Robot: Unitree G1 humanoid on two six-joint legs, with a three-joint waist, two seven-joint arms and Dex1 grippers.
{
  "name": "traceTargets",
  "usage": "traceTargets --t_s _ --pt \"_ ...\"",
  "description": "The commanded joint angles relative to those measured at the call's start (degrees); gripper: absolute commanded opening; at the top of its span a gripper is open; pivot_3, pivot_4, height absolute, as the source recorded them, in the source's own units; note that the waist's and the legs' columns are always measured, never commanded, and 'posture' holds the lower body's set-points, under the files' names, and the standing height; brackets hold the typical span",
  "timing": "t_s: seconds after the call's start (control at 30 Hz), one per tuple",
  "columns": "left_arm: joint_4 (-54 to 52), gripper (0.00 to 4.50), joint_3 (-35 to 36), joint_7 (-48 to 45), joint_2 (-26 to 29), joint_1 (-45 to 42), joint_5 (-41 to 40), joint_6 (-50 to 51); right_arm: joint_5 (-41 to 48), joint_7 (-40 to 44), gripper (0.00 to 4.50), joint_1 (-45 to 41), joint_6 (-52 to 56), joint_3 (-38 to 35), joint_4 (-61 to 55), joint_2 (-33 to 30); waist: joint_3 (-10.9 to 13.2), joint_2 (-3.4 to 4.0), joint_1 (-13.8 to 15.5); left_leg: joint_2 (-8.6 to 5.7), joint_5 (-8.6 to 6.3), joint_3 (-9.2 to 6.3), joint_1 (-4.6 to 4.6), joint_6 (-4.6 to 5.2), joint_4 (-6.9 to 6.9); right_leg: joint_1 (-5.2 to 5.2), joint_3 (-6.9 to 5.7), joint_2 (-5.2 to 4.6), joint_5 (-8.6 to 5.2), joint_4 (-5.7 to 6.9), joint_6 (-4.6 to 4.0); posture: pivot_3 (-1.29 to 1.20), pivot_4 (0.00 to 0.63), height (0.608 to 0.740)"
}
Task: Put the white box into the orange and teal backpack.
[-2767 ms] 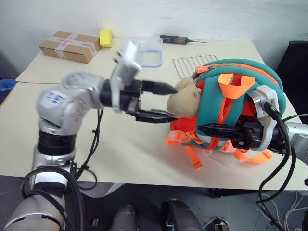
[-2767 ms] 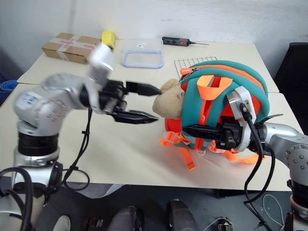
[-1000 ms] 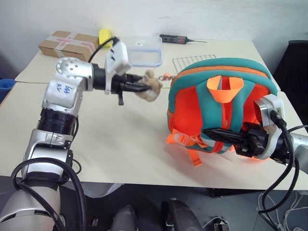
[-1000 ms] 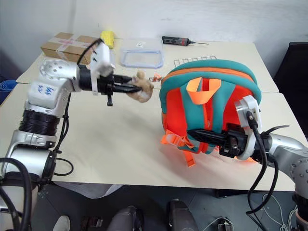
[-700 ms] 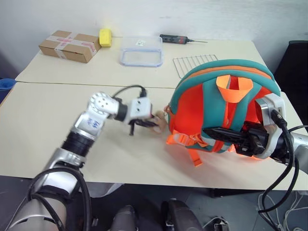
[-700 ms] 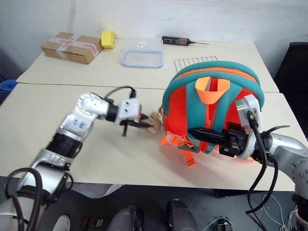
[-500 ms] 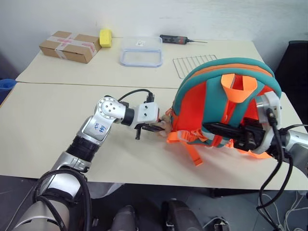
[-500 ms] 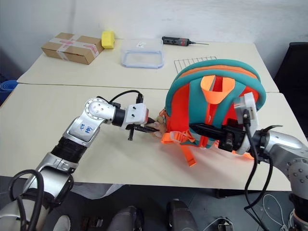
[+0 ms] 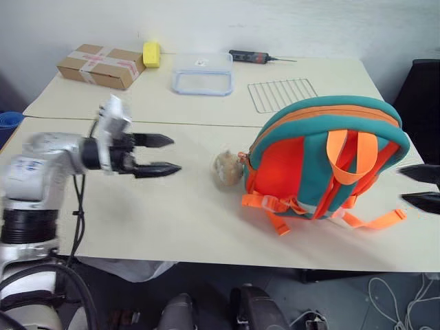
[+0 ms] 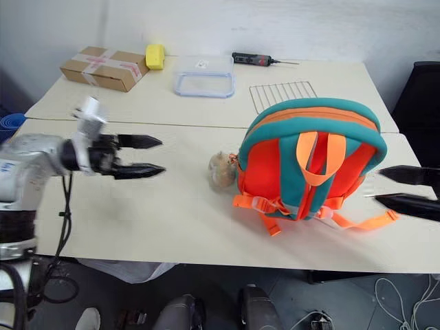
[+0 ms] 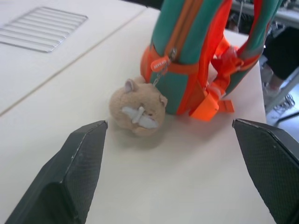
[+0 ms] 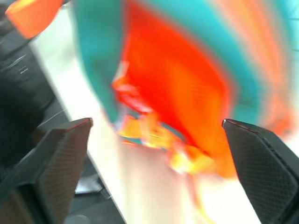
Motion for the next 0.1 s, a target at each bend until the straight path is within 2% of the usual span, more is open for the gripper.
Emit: traceTargets --t_s 0.03,0.1 --pt "-3.6 4.5 5.9 1.7 2.0 0.1 -5.5 4.0 -1.2 -0.6 4.47 -3.6 -2.7 -1.4 4.0 0.8 0.0 0.02 0.0 -0.01 0.0 0.0 0.01 0.0 0.0 0.0 0.0 -0.01 0.0 0.0 0.0 0.0 0.15 0.74" --pt "-4.9 4.5 6.3 4.9 0.2 1.4 -5.2 2.8 -1.5 -3.3 4.47 -6.1 -3.4 0.6 3.6 3.3 0.0 0.05 0.0 -0.03 0.0 0.0 0.07 0.0 0.02 0.05 0.01 -0.04 0.0 0.05 0.0 0.0 0.15 0.74"
